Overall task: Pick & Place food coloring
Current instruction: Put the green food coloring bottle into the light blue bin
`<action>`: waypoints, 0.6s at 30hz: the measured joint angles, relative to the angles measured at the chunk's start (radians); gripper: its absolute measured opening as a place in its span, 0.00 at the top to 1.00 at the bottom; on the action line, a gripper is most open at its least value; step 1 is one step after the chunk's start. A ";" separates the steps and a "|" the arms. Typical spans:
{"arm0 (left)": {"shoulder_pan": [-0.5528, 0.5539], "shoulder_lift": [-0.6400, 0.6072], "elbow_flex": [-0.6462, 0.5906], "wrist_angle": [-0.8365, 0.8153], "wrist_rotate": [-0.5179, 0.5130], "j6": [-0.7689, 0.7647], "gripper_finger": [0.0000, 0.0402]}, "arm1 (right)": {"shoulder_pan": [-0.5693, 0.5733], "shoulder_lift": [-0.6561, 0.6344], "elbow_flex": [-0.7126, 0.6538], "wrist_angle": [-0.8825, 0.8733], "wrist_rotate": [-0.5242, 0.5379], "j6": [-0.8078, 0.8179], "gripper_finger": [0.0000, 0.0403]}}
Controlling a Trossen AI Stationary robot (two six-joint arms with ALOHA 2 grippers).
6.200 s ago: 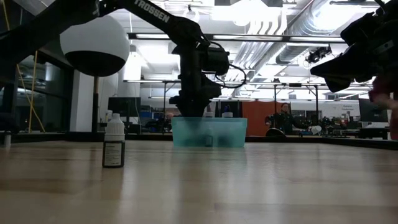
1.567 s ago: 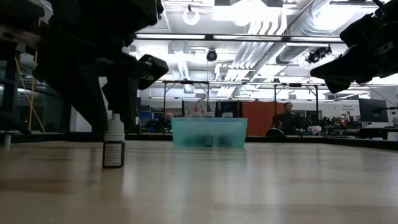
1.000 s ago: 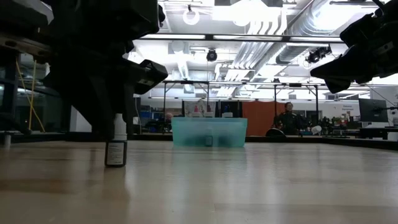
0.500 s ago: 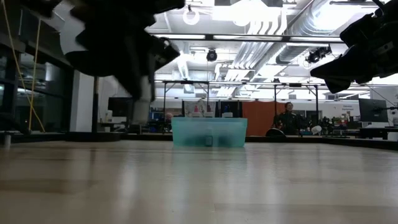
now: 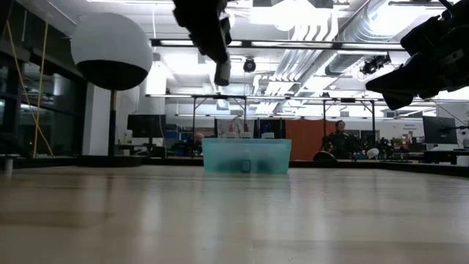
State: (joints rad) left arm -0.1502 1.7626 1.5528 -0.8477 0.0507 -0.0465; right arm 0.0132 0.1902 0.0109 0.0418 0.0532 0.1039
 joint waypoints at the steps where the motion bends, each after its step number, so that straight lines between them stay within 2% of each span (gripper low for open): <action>1: 0.021 0.000 0.013 -0.015 0.002 -0.005 0.87 | 0.000 0.000 0.000 0.000 0.000 0.000 1.00; 7: 0.157 0.000 0.046 -0.030 0.001 -0.042 0.87 | 0.000 0.000 0.000 0.000 0.000 0.000 1.00; 18: 0.396 0.037 0.052 0.046 -0.016 -0.250 0.87 | 0.000 0.000 0.000 0.000 0.000 0.000 1.00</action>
State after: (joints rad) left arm 0.2455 1.8001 1.6047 -0.8015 0.0346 -0.2960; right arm 0.0130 0.1904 0.0107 0.0418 0.0532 0.1039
